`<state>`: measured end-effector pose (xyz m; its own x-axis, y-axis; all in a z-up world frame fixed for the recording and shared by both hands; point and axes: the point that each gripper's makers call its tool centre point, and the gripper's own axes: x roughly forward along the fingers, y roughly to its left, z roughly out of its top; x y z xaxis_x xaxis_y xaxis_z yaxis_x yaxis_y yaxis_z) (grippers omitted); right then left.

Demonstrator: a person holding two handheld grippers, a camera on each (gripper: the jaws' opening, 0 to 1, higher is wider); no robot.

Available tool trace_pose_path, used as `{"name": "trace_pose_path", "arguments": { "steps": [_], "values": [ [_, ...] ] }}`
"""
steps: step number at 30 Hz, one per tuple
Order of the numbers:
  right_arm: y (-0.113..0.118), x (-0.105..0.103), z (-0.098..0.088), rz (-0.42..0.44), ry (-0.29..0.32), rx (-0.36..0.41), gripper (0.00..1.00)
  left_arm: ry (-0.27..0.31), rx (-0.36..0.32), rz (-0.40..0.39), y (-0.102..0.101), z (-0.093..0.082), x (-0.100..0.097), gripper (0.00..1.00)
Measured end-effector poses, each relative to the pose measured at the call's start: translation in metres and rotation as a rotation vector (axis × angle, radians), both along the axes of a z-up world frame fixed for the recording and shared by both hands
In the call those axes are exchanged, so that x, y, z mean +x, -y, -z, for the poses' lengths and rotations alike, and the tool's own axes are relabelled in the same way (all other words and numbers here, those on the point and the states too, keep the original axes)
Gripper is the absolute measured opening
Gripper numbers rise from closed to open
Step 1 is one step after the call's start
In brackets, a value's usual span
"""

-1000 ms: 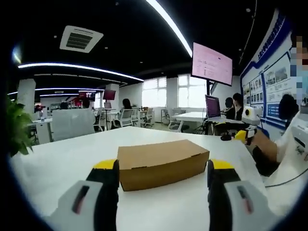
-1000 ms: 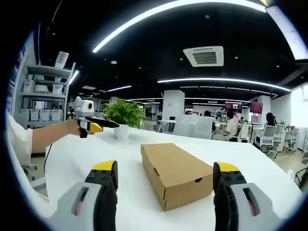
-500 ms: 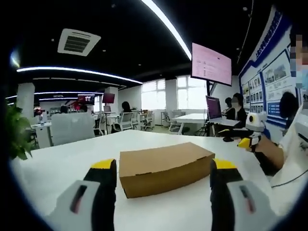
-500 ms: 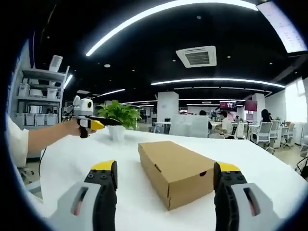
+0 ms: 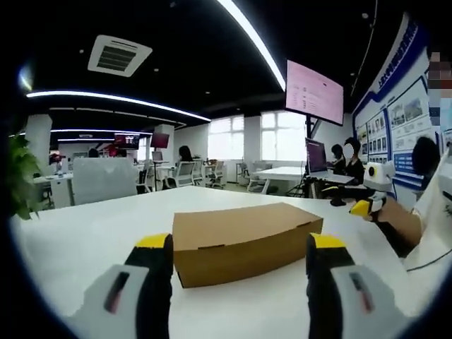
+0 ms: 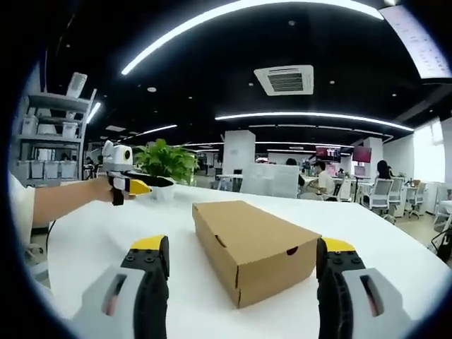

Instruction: Operate the shoe box by opening the lid, removing the specified soft item, and placing it in the target area until the item is outside and the box remains undamaged.

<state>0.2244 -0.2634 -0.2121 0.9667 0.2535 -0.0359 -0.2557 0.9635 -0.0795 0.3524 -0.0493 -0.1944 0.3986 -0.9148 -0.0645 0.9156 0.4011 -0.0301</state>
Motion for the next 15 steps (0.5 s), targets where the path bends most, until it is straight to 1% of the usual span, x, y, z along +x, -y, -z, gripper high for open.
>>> {"name": "trace_pose_path", "arguments": {
  "steps": [1,3,7,10,12,14,15],
  "values": [
    [0.0,0.0,0.001,0.003,-0.011,-0.001,0.89,-0.005,-0.006,-0.004,0.0,0.0,0.001,0.82],
    [-0.001,0.001,0.0,-0.001,-0.007,-0.001,0.88,-0.008,-0.009,-0.002,0.0,0.001,0.001,0.82],
    [-0.002,0.002,-0.003,0.001,-0.001,-0.004,0.87,0.005,0.022,-0.012,-0.002,0.006,0.004,0.83],
    [-0.003,0.003,0.0,0.002,-0.022,0.004,0.86,0.01,0.032,-0.021,-0.005,0.006,0.009,0.84],
    [-0.004,0.004,0.003,-0.004,-0.038,0.013,0.83,0.008,0.026,-0.02,-0.006,0.004,0.013,0.84],
    [-0.004,0.005,0.004,-0.003,-0.038,0.018,0.84,0.014,0.029,-0.014,-0.006,0.002,0.017,0.83],
    [-0.005,0.006,0.005,0.001,-0.044,0.012,0.85,0.016,0.044,0.0,-0.006,0.001,0.019,0.8]
  ]
}}
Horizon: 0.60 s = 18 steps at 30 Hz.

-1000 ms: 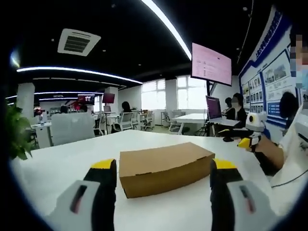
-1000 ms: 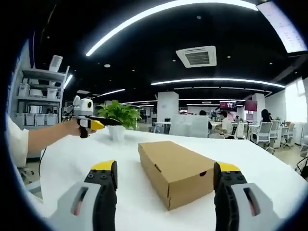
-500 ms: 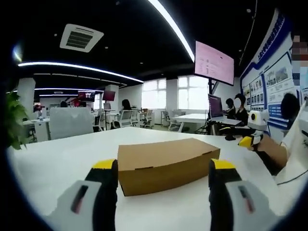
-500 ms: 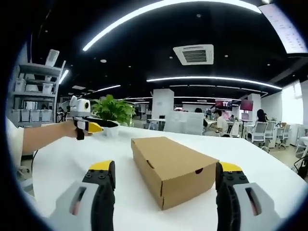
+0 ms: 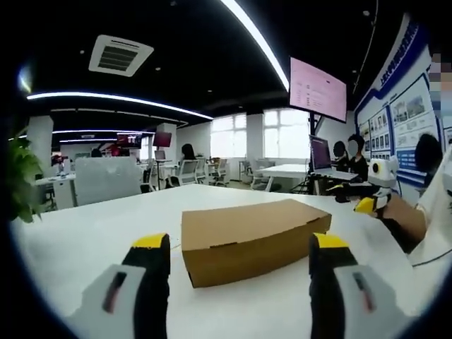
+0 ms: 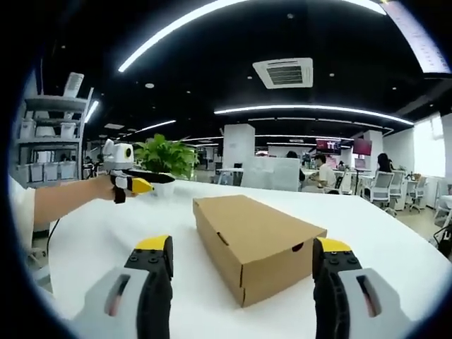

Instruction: Operate the shoe box by opening the lid, removing the specified soft item, and placing it in the target area until the item is outside and the box remains undamaged.

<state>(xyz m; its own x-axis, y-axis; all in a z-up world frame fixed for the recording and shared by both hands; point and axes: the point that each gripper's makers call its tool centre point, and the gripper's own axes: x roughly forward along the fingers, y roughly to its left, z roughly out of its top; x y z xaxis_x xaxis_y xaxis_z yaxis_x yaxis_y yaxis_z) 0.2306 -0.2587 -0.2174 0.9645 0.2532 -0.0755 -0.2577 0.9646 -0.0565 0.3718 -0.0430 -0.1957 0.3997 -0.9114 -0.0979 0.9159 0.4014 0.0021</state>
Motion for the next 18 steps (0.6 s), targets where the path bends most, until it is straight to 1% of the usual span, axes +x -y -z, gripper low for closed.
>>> {"name": "trace_pose_path", "arguments": {
  "steps": [1,2,5,10,12,16,18],
  "values": [
    [0.0,0.0,0.0,0.003,-0.002,-0.003,0.86,-0.002,0.017,0.02,0.001,0.001,0.0,0.77],
    [0.0,0.002,0.002,0.008,-0.003,-0.015,0.86,-0.003,0.023,0.01,0.0,0.001,0.007,0.76],
    [-0.001,0.003,0.005,0.012,-0.019,-0.019,0.87,-0.013,0.038,-0.003,-0.001,0.003,0.018,0.82],
    [0.003,0.006,0.004,0.018,-0.015,-0.022,0.87,-0.018,-0.001,0.004,0.002,-0.002,0.027,0.83],
    [0.004,0.008,0.004,0.021,-0.022,-0.019,0.87,-0.015,-0.003,0.017,0.006,-0.003,0.028,0.83],
    [0.001,0.011,0.001,0.019,-0.022,-0.021,0.87,0.007,0.015,0.071,0.016,-0.008,0.029,0.81],
    [-0.002,0.013,0.001,0.017,-0.026,-0.024,0.87,-0.007,0.007,0.072,0.017,-0.009,0.034,0.83]
  ]
}}
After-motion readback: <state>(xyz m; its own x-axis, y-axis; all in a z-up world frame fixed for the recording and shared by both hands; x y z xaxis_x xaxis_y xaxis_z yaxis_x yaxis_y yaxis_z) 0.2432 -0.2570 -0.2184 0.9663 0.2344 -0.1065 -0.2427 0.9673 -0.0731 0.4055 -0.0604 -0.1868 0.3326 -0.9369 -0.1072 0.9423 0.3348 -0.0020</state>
